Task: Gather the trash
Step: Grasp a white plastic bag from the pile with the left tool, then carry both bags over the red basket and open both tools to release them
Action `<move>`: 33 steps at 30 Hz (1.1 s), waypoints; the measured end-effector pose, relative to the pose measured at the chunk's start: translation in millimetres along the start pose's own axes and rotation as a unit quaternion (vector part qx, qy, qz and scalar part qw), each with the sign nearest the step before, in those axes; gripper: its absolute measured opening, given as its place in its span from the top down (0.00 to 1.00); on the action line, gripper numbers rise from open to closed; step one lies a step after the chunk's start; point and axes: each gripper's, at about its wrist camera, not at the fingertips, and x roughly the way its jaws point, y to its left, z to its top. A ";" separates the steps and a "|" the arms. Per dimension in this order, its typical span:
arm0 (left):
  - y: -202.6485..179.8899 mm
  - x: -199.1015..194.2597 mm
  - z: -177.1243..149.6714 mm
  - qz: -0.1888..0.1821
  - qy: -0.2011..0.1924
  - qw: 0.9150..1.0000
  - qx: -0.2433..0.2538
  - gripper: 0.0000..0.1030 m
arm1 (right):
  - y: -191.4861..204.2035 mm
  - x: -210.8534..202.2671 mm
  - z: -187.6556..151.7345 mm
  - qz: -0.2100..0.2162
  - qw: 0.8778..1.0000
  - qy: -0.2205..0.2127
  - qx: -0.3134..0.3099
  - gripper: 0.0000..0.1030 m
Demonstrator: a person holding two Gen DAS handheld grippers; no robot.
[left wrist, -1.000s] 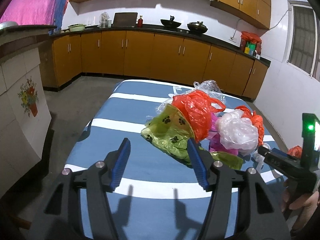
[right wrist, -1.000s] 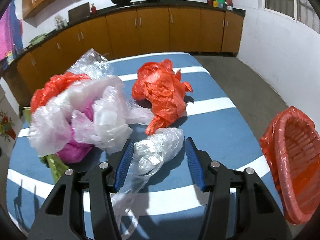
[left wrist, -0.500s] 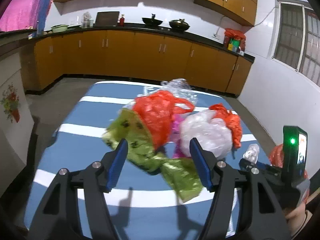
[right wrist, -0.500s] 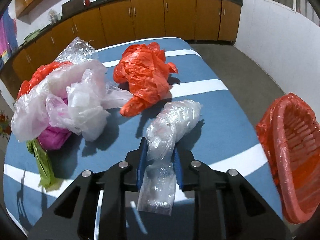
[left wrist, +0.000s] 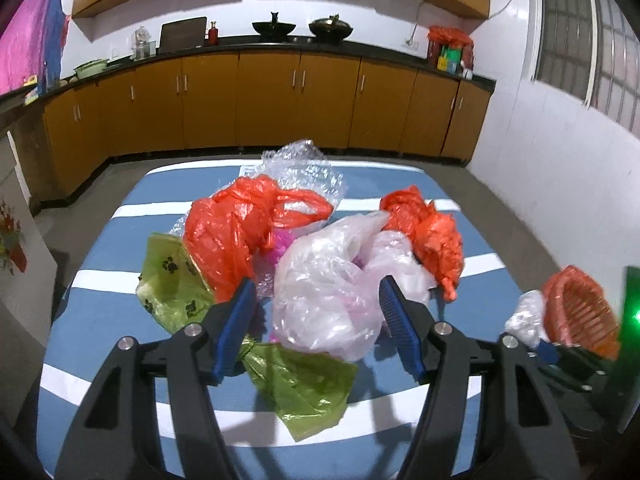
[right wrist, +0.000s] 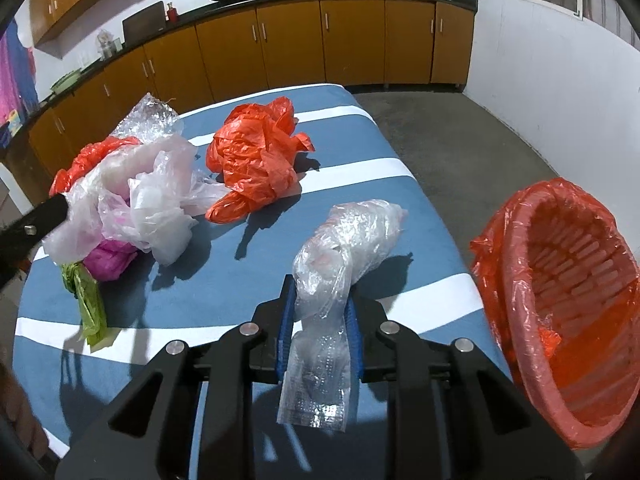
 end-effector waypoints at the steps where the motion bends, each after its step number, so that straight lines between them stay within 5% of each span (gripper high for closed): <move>1: 0.3 4.1 -0.9 0.002 0.007 1.000 -0.002 0.39 | -0.7 -1.1 -0.3 0.001 1.000 0.000 0.000 0.77; 8: 10.5 20.2 -4.8 -0.006 0.041 0.999 -0.019 0.71 | -0.7 -7.4 -0.3 0.009 1.000 -0.003 0.002 0.77; 13: 16.2 14.9 -3.1 -0.021 0.031 0.999 -0.027 0.87 | -1.1 -14.4 0.5 0.013 1.000 -0.010 0.001 0.77; 33: 9.2 -49.9 11.3 -0.057 -0.033 0.997 -0.038 0.91 | -10.5 -71.0 7.7 0.022 0.997 -0.075 -0.006 0.77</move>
